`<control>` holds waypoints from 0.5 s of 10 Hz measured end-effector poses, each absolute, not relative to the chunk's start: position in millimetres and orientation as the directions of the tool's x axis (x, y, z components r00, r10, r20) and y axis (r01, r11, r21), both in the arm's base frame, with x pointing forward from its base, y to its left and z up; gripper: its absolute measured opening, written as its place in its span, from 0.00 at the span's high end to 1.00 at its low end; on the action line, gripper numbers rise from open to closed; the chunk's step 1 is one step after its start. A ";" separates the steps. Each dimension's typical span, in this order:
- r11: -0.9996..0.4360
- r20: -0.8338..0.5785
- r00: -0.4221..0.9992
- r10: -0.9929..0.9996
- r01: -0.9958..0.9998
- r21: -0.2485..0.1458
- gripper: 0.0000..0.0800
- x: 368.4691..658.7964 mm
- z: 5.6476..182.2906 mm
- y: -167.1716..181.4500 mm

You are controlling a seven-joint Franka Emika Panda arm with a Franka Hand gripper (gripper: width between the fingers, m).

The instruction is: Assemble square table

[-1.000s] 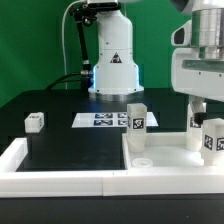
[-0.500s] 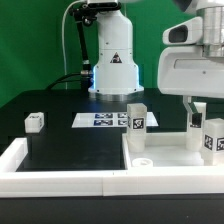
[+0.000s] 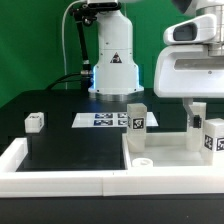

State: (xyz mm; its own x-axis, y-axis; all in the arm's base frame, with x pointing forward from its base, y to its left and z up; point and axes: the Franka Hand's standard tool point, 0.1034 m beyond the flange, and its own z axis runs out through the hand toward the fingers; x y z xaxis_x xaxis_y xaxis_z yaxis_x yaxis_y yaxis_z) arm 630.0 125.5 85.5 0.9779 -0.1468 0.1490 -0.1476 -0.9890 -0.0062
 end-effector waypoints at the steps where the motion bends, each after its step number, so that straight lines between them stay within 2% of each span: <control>1: -0.997 0.150 0.986 -0.068 -0.071 0.013 0.19 629.9 85.5 125.4; 5: -0.990 0.143 0.980 0.135 0.127 0.064 0.19 630.0 84.8 121.5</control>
Offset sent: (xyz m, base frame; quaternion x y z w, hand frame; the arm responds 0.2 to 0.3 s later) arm -0.0041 -0.0007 -0.0015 -0.0056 0.0030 -0.1811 0.9834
